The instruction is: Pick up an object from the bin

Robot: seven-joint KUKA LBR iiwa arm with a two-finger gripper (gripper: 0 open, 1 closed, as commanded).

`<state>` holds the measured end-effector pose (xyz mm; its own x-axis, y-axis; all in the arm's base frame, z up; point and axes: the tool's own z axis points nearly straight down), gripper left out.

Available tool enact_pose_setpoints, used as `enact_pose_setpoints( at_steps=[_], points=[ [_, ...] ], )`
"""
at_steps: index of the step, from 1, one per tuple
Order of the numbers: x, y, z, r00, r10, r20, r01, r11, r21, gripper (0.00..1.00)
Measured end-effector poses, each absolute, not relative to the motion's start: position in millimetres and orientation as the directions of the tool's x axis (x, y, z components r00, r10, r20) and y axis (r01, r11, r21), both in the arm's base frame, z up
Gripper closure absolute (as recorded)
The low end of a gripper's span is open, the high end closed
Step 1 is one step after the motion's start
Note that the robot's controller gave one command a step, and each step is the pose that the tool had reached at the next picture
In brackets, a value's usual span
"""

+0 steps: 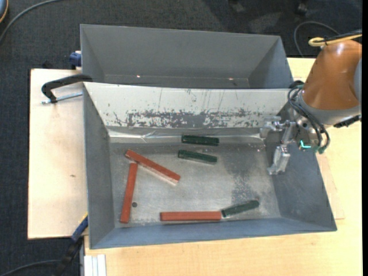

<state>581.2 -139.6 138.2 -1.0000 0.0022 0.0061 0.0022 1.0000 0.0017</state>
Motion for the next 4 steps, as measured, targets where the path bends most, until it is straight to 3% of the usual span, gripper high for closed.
enact_pose_setpoints(
  at_steps=[1, 2, 3, 4],
  points=[
    [563.0, -42.5, 209.6, -0.993, -0.121, -0.011, -0.121, 0.993, 0.002, 0.00],
    [532.9, 83.2, 124.4, -1.000, 0.028, 0.006, 0.028, 1.000, 0.005, 0.00],
    [565.6, 133.3, 67.6, -1.000, 0.029, -0.004, 0.029, 1.000, 0.005, 0.00],
    [565.8, 129.6, 71.0, -0.999, 0.034, -0.005, 0.034, 0.999, 0.002, 1.00]
  ],
)
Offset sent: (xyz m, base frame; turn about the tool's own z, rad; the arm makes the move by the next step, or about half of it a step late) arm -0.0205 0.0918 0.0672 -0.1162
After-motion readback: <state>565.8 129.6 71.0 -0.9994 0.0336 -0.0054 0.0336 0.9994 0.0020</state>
